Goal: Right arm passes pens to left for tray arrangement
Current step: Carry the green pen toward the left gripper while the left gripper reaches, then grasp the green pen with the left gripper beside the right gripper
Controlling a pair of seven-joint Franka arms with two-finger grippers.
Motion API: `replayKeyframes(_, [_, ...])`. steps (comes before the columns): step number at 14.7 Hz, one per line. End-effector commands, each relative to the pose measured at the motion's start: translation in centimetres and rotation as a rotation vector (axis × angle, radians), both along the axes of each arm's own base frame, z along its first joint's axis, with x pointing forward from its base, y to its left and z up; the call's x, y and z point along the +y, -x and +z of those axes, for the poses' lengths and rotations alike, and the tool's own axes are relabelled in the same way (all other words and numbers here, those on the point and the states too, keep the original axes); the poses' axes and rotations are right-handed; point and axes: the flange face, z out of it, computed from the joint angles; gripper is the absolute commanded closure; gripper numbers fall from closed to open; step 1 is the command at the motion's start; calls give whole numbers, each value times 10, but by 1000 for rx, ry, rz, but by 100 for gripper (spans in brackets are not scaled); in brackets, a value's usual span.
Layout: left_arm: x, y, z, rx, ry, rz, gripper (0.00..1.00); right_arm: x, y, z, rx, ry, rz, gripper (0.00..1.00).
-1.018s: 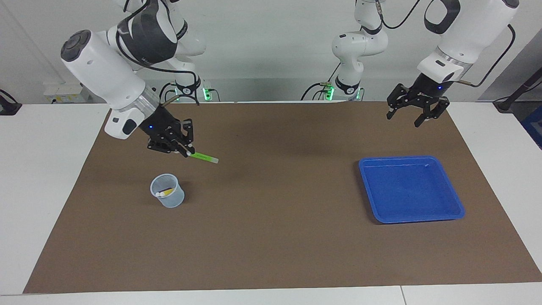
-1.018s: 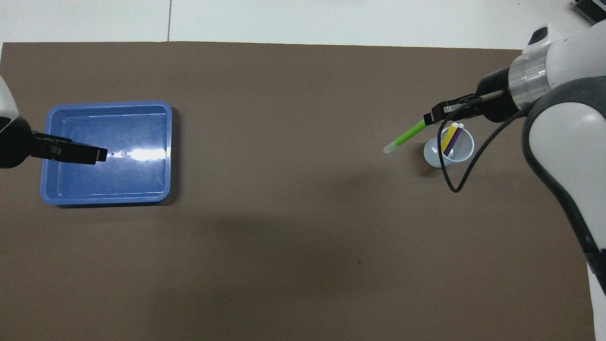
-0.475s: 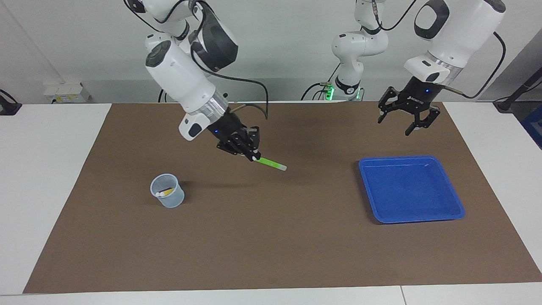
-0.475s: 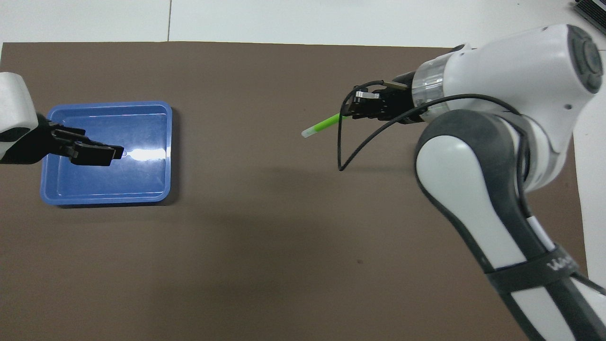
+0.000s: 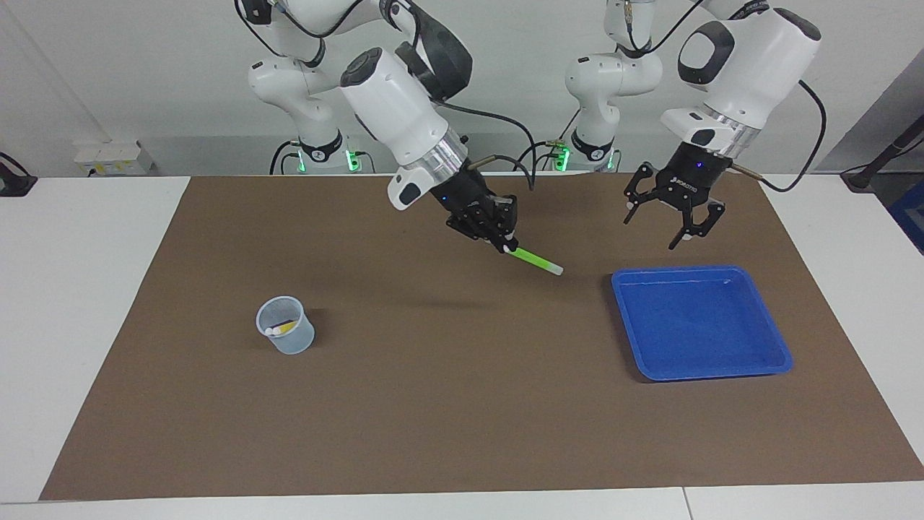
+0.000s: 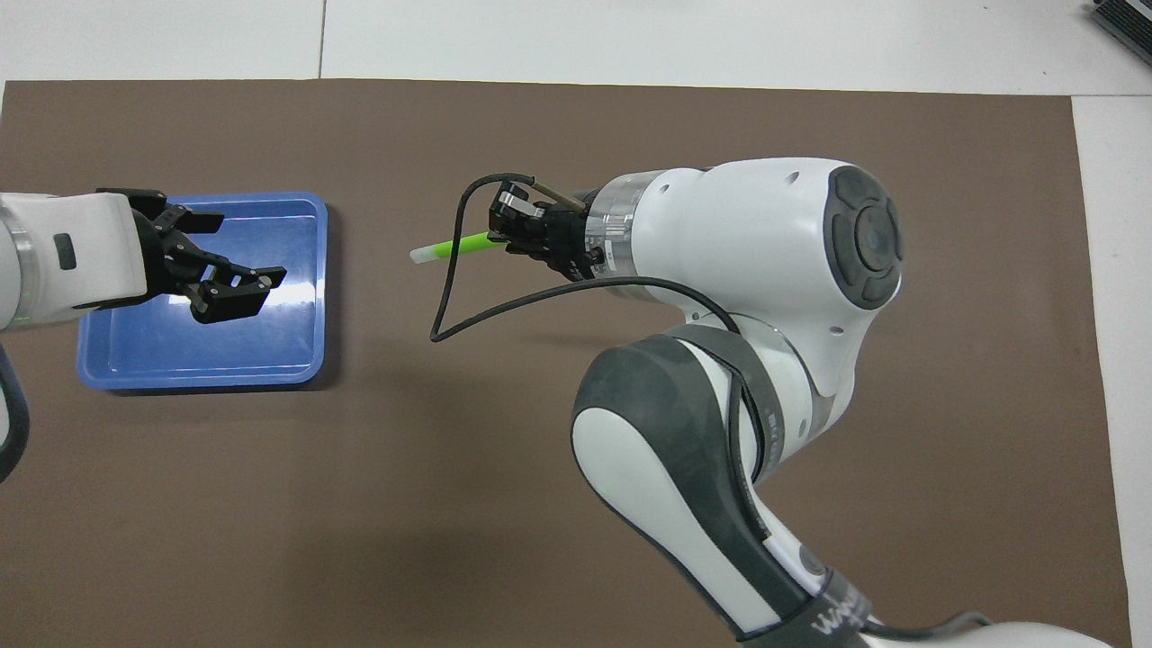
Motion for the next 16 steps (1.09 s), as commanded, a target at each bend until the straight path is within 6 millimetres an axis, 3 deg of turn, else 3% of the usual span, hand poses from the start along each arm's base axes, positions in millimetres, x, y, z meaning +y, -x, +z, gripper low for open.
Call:
replayKeyframes(1, [4, -1, -7, -125, -52, -141, 13, 13, 10, -4, 18, -36, -37, 84])
replayKeyframes(6, [-26, -5, -14, -193, -67, -259, 13, 43, 27, -16, 11, -50, -40, 84])
replayKeyframes(12, [-38, -7, -27, -236, -122, -427, 15, 43, 27, -18, 7, -48, -40, 84])
replayKeyframes(16, [-48, -1, -48, -205, -126, -464, 17, 43, 27, -18, 7, -48, -40, 84])
